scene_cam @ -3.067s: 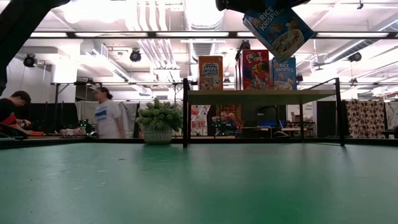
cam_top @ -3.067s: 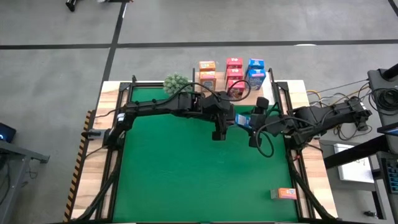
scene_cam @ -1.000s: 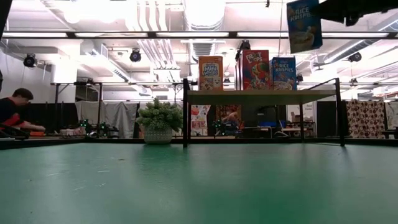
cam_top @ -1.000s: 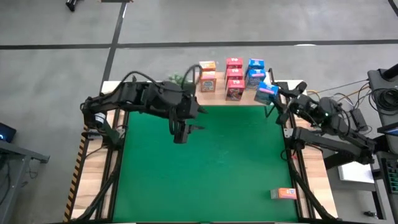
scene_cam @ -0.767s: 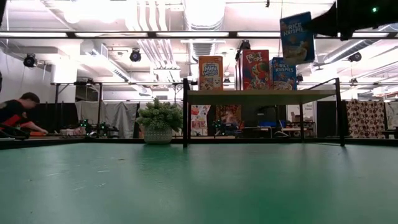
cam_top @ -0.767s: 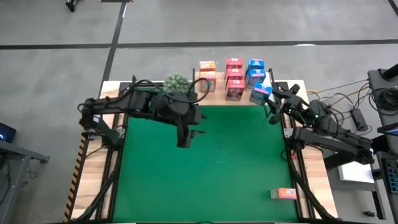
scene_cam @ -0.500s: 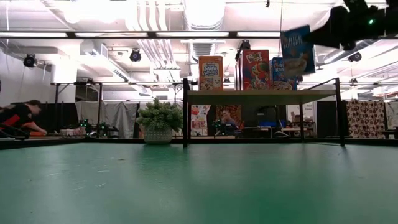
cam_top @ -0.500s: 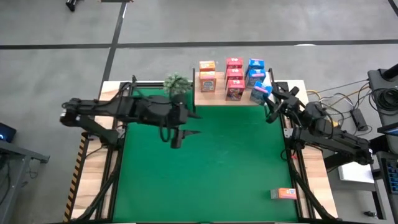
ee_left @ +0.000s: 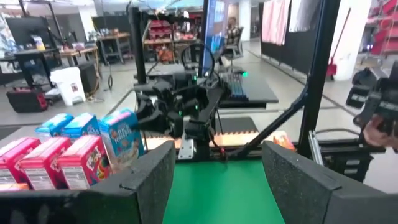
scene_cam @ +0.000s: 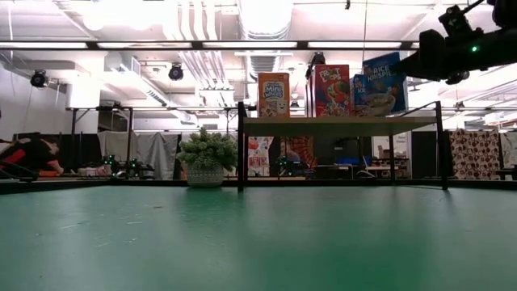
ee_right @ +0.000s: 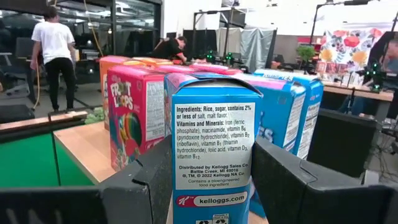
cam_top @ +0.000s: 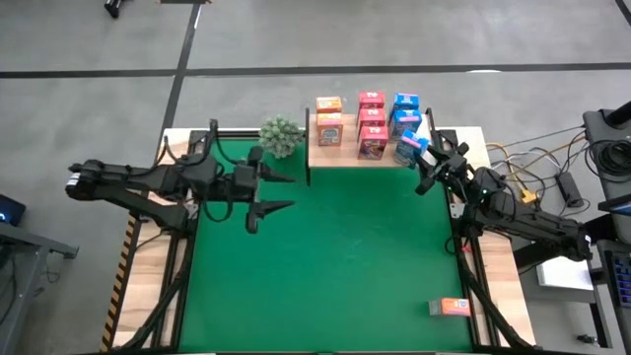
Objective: Stack cereal on shelf
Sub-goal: Put the blue cereal box on the shelf aligned with the other blue cereal box
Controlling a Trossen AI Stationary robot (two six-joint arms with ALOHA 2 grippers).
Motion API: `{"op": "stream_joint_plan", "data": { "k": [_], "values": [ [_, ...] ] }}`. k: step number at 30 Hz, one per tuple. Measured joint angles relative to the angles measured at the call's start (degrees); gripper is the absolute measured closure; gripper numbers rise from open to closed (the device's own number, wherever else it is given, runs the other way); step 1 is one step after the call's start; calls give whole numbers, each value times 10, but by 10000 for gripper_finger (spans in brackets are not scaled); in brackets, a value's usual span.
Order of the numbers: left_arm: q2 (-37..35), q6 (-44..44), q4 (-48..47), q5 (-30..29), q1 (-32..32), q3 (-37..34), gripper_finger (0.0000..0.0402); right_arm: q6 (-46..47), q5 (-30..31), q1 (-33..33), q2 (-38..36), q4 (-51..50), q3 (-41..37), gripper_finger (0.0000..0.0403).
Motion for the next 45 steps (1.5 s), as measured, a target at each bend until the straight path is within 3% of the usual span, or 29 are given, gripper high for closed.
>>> {"op": "stream_joint_plan", "data": {
  "k": [10,18,28,33,45],
  "values": [
    [-9,11,12,0,0,-13,178,27,6,0,5,8,-14,224],
    [-5,15,12,0,0,-13,178,24,34,0,8,2,-16,191],
    [-5,16,12,0,0,-13,178,35,38,0,7,5,-13,186],
    [-5,16,6,0,0,-13,178,42,38,0,7,-5,13,186],
    [0,16,-13,0,0,-13,178,90,23,0,14,-161,154,186]
  ]
}}
